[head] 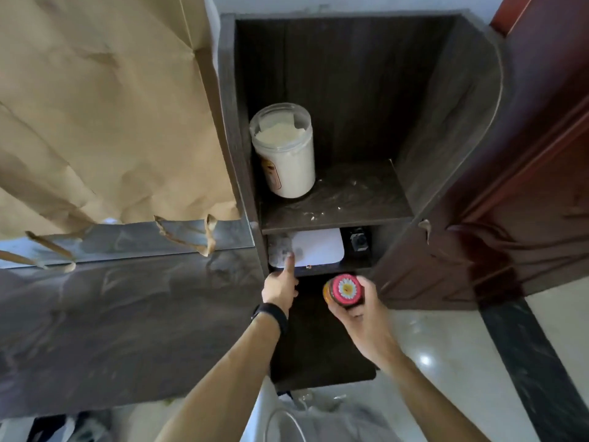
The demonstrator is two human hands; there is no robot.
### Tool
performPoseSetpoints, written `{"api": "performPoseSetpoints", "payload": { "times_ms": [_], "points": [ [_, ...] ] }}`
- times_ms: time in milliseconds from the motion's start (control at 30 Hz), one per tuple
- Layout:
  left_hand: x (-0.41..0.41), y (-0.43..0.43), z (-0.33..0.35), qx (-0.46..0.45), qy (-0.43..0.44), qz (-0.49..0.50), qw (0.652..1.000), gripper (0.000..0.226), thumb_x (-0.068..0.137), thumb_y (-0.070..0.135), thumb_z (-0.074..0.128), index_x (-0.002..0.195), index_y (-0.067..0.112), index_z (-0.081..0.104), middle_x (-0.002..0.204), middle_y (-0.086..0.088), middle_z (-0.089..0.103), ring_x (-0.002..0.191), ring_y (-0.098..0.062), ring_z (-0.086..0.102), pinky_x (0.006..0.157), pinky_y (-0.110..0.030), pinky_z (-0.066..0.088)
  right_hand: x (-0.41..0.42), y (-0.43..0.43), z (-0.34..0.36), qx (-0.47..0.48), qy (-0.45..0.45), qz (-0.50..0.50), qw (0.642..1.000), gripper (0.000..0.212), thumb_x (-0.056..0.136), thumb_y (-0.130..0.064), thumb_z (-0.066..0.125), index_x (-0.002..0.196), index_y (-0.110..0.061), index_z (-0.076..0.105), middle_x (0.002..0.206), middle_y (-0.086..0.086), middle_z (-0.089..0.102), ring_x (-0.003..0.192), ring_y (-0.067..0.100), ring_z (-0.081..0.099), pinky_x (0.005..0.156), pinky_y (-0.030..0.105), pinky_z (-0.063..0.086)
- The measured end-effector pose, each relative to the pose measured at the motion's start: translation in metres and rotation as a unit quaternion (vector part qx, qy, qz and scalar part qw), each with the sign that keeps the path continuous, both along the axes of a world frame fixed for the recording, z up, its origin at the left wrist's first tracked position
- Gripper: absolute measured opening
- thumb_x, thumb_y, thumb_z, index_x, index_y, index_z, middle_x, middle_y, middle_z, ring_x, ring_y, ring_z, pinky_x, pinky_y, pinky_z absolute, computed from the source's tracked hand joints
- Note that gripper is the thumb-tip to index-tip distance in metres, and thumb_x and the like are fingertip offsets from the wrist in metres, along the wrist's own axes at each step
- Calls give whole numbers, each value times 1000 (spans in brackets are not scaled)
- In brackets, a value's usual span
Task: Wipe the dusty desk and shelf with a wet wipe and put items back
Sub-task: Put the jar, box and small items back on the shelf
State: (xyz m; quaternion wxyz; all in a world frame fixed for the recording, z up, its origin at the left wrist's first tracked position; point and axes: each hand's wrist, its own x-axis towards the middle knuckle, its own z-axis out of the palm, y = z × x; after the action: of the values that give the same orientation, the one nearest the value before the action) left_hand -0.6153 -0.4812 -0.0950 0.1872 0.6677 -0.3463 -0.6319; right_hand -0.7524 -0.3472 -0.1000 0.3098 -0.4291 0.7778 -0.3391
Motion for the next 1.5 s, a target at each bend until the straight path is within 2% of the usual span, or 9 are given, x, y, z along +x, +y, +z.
{"api": "performPoseSetpoints", "payload": {
  "times_ms": [100, 267, 467, 600, 800, 967, 1200, 1300, 1500],
  "points": [
    [-7, -11, -7, 57, 54, 61, 995, 65, 89, 73, 44, 101, 12, 63, 99, 2, 68, 93, -24, 66, 79, -36, 44, -4, 51, -10, 43, 10, -30, 999, 68, 76, -52, 78, 130, -28, 46, 76, -15, 72, 75, -5, 66, 68, 8, 49],
    [-11, -10, -25, -2, 6, 73, 997, 55, 93, 69, 42, 86, 19, 64, 103, 1, 72, 82, -19, 69, 73, -33, 51, -15, 103, -18, 66, 7, -64, 996, 63, 73, -52, 81, 123, -32, 48, 90, -15, 70, 77, -3, 67, 67, 9, 50],
    [-3, 24, -16, -73, 4, 115, 991, 47, 91, 56, 59, 99, 11, 71, 95, 1, 74, 80, -12, 68, 75, -30, 51, -29, 126, -29, 78, -18, -31, 996, 64, 71, -56, 81, 122, -38, 47, 95, -15, 70, 81, -1, 68, 70, 14, 54],
    [13, 77, -16, -125, -43, 32, 991, 45, 93, 51, 59, 85, 9, 73, 77, -1, 74, 64, -8, 64, 67, -24, 50, -47, 135, -42, 111, -39, 8, 993, 63, 72, -57, 79, 124, -39, 47, 91, -16, 70, 78, -3, 66, 68, 7, 47],
    [33, 114, -74, -43, -119, -149, 981, 49, 90, 57, 59, 77, 11, 68, 58, 1, 64, 54, -9, 53, 66, -29, 48, -59, 138, -86, 187, -32, 113, 975, 70, 73, -67, 72, 130, -39, 43, 110, -15, 66, 93, 2, 63, 73, 4, 43],
    [15, 89, -130, -27, -192, -253, 948, 53, 97, 57, 48, 81, 10, 68, 59, 6, 65, 54, -10, 55, 63, -28, 46, -48, 126, -125, 209, -27, 162, 964, 66, 76, -62, 72, 131, -42, 41, 106, -20, 62, 76, -3, 59, 73, 8, 45],
    [-9, 50, -210, -1, -185, -310, 933, 33, 98, 43, 55, 107, 14, 66, 74, 0, 63, 60, -10, 57, 53, -15, 45, -30, 103, -187, 193, -57, 100, 974, 64, 77, -60, 75, 128, -41, 40, 99, -18, 61, 76, -11, 60, 67, -2, 40],
    [-12, 35, -231, 2, -177, -321, 930, 29, 100, 40, 54, 103, 12, 63, 76, -2, 60, 60, -8, 54, 46, -9, 42, -27, 93, -209, 179, -58, 89, 978, 67, 76, -63, 73, 131, -37, 43, 105, -15, 66, 88, -3, 65, 69, -1, 43],
    [0, 14, -262, -20, -275, -399, 874, 47, 96, 54, 52, 97, 10, 67, 93, -11, 72, 90, -28, 67, 82, -37, 52, -22, 68, -233, 152, -28, 84, 984, 67, 79, -50, 77, 134, -28, 45, 103, -8, 66, 80, 1, 64, 67, 10, 51]
  ]
}}
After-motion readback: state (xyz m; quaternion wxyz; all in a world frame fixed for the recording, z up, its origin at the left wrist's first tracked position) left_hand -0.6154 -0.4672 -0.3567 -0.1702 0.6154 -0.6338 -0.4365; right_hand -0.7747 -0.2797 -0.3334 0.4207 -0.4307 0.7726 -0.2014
